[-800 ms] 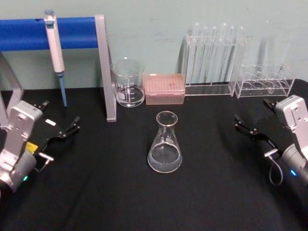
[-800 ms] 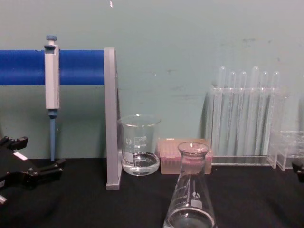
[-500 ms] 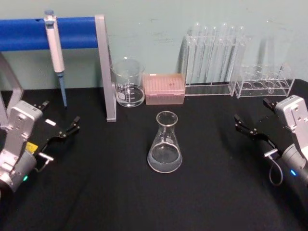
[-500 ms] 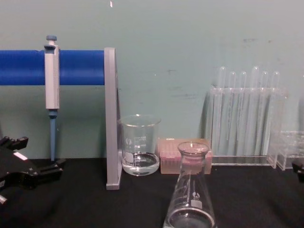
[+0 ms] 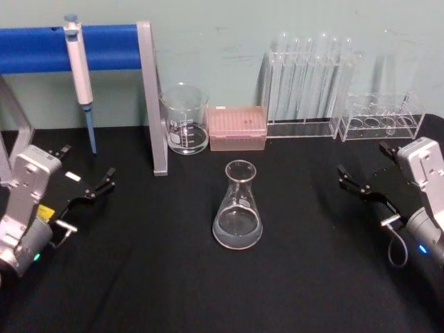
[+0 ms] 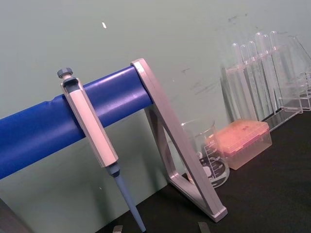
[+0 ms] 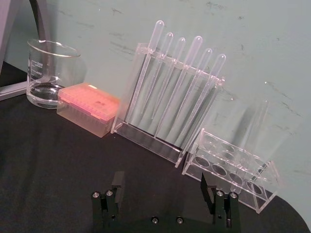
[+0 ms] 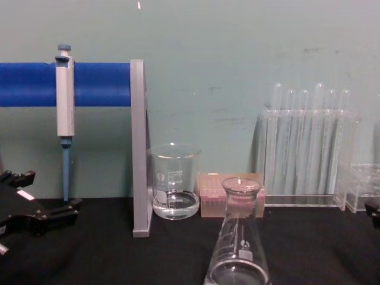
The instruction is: Grasp the erlenmeyer flask with one hand, shake it three times, then place it back.
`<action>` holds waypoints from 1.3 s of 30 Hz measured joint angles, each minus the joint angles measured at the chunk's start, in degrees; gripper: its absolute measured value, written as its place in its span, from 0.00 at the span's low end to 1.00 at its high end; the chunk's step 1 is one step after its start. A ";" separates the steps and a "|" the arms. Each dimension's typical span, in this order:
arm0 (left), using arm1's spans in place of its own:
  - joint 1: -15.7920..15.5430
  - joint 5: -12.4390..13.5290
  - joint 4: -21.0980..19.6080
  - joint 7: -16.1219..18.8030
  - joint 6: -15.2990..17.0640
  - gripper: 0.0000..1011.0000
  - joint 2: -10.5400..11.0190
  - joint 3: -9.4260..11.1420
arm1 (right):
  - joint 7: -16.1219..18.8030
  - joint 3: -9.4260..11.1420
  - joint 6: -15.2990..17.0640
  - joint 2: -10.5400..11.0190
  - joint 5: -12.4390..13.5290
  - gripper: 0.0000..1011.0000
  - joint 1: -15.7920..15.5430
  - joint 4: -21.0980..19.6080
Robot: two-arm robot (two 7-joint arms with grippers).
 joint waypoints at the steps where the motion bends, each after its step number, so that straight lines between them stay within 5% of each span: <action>1: 0.00 0.00 0.00 0.00 0.00 0.99 0.00 0.00 | 0.00 0.00 0.00 0.00 0.00 0.99 0.00 0.00; 15: 0.00 0.00 0.00 0.00 0.00 0.99 0.00 0.00 | 2.09 1.11 -0.10 -0.18 0.81 0.99 -0.65 -0.45; 29: 0.00 0.00 0.00 0.00 0.00 0.99 0.00 0.00 | 14.63 4.54 1.93 0.54 10.84 0.99 -3.38 -4.09; 39: 0.00 0.00 0.00 0.00 0.00 0.99 0.00 0.00 | 20.69 4.57 2.12 0.61 12.25 0.99 -4.62 -6.30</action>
